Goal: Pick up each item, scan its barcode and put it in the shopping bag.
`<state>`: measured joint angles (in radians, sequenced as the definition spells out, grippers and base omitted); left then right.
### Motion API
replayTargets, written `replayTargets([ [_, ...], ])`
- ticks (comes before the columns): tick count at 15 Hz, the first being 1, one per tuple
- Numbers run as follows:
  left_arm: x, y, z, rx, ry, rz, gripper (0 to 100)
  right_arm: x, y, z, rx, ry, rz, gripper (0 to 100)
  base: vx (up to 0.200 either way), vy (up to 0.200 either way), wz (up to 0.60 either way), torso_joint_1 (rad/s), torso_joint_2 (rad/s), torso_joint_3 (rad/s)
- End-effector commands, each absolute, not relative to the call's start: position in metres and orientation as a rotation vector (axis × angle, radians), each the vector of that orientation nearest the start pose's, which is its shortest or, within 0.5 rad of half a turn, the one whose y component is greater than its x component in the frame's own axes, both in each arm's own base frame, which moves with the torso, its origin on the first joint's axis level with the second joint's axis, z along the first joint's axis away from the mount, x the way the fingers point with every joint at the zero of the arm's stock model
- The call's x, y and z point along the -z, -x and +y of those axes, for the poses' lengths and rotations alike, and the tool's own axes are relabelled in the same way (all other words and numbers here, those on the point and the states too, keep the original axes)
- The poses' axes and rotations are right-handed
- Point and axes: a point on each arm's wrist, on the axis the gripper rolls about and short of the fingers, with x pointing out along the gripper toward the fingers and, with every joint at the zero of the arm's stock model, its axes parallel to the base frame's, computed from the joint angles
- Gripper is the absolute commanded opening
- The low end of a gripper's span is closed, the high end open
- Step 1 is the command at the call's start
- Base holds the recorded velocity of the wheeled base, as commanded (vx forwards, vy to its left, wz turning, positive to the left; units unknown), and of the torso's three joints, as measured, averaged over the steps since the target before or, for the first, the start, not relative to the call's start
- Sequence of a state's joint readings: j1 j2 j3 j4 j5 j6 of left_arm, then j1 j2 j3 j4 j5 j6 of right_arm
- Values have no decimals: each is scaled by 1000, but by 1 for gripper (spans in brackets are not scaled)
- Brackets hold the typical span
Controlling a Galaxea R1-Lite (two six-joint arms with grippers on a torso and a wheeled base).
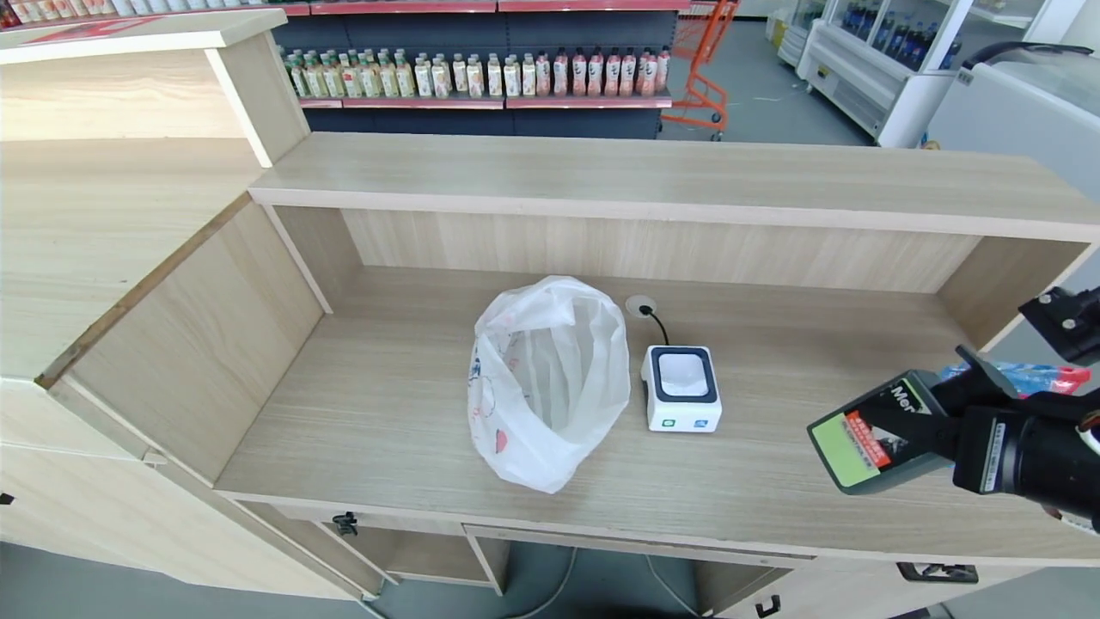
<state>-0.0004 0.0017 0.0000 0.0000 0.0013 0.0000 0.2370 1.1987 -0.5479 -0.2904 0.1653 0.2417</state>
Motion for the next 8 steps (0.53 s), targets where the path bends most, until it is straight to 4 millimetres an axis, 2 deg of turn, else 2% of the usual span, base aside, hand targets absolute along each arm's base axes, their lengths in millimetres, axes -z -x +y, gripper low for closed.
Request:
replayTargets([
  [1, -76, 23, 0, -2, 2, 2, 100, -197, -170, 45, -349, -236, 419, 0, 0, 200, 0, -17, -17, 12],
  [5, -76, 23, 0, -2, 0, 2, 100, -202, -187, 50, -321, -377, 450, 0, 0, 200, 0, 4, 0, 6],
  [8, -76, 23, 0, -2, 0, 2, 100, -203, -198, 52, -318, -388, 462, 0, 0, 200, 0, 19, 10, -7],
])
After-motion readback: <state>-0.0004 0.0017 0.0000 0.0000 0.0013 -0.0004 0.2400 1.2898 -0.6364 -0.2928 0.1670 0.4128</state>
